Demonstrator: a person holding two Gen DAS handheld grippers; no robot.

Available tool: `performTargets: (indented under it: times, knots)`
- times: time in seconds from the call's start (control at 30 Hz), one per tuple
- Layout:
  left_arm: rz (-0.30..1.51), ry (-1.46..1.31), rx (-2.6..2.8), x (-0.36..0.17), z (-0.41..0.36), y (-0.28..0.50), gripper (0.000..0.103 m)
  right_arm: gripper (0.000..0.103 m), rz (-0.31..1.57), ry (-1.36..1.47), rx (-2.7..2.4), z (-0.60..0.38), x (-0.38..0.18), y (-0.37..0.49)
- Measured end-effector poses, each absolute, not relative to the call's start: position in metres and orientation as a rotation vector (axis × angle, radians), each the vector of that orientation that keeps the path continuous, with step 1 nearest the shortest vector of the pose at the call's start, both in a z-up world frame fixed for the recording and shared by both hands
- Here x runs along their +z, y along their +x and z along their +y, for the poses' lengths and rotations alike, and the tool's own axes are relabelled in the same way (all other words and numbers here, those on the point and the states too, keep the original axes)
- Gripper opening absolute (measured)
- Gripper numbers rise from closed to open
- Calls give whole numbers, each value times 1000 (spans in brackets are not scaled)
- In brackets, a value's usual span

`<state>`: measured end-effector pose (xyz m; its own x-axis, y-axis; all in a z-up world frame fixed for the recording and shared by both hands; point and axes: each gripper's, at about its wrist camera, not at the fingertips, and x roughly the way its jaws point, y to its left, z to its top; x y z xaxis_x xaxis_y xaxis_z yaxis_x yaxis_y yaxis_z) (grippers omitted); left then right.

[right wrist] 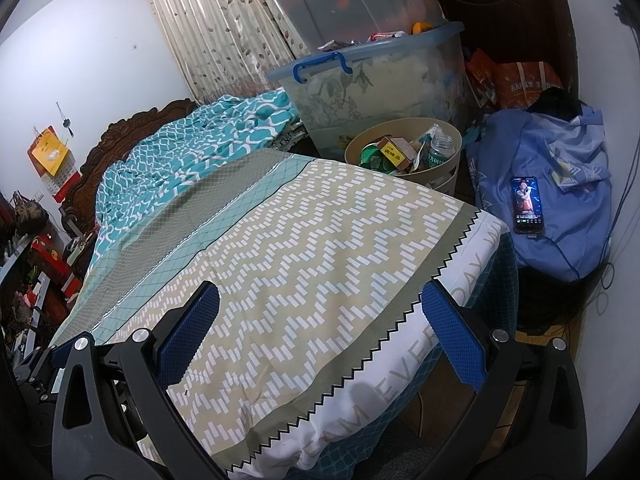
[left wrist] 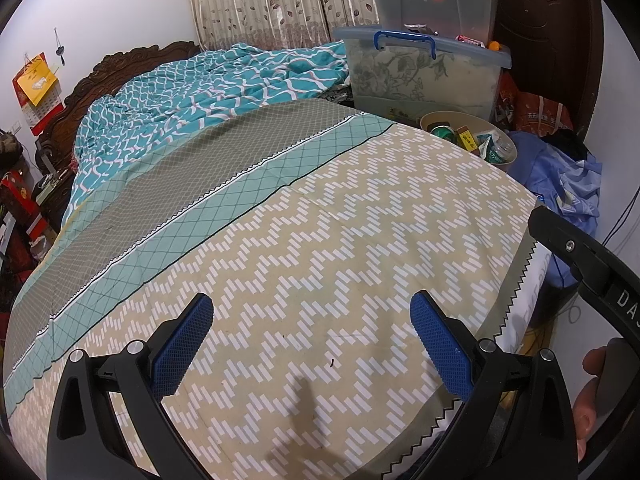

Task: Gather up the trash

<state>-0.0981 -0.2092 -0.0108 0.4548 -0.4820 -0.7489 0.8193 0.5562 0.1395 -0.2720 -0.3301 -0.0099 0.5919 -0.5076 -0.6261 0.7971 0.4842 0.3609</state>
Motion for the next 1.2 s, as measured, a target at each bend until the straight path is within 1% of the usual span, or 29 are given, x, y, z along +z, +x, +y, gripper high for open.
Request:
performTargets:
  times: [1.2]
  knots:
    - [717,543,-861,-13,-208,-102,95,100,481,681,-820,-331,-10,-271]
